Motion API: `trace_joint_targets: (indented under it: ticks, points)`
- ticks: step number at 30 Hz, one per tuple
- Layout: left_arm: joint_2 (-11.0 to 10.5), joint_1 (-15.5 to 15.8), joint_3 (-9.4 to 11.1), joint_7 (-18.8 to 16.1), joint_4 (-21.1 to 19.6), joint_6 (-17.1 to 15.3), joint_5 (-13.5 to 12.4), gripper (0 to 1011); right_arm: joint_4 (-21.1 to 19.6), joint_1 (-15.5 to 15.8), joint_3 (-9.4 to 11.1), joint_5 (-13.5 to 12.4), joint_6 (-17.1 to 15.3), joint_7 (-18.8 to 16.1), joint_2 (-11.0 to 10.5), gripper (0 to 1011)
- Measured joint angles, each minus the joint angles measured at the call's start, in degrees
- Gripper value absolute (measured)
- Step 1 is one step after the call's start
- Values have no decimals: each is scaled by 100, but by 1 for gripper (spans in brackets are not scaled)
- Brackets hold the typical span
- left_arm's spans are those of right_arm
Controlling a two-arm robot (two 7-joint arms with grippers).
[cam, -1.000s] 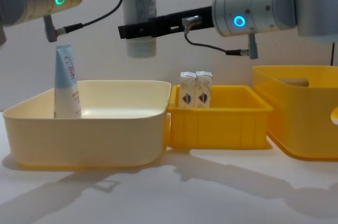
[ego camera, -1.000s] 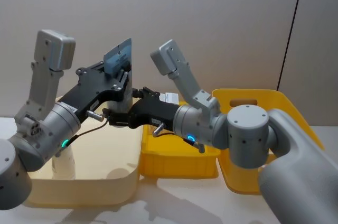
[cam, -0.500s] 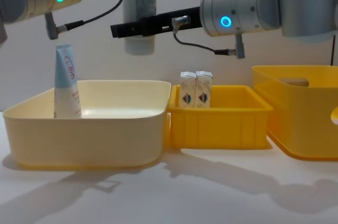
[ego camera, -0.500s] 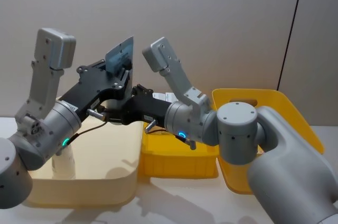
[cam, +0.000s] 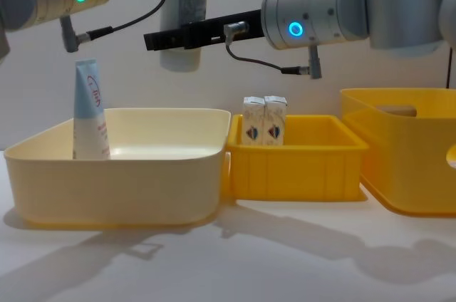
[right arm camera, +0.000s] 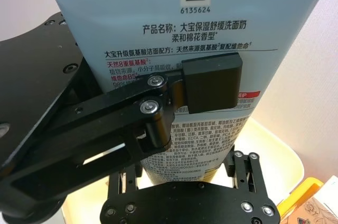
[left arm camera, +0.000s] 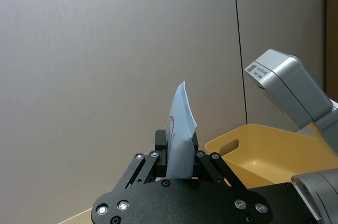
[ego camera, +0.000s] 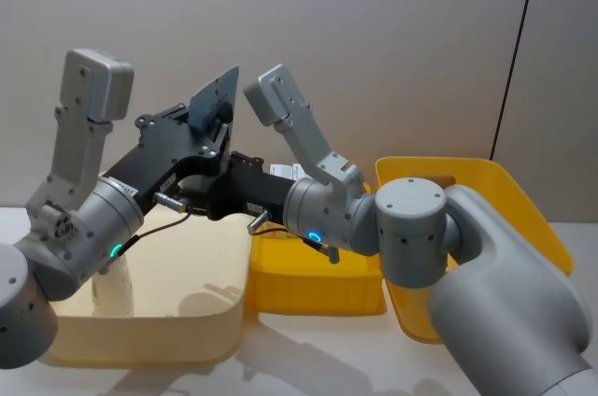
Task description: Bimanual collaborative sorting of washing and personal care products
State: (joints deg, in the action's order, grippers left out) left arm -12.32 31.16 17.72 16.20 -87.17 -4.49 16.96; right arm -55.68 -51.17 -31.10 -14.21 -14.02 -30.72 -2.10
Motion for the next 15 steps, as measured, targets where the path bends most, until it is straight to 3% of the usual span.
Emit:
trace_joint_targets:
  ticks: [6,15]
  points:
    - [2,0,0,0,1,3,-1,215,36,-18,-9,-8,9,-7,17,703]
    - [3,-1,0,0,2,7,-2,215,63,-33,-14,-13,15,-10,29,658]
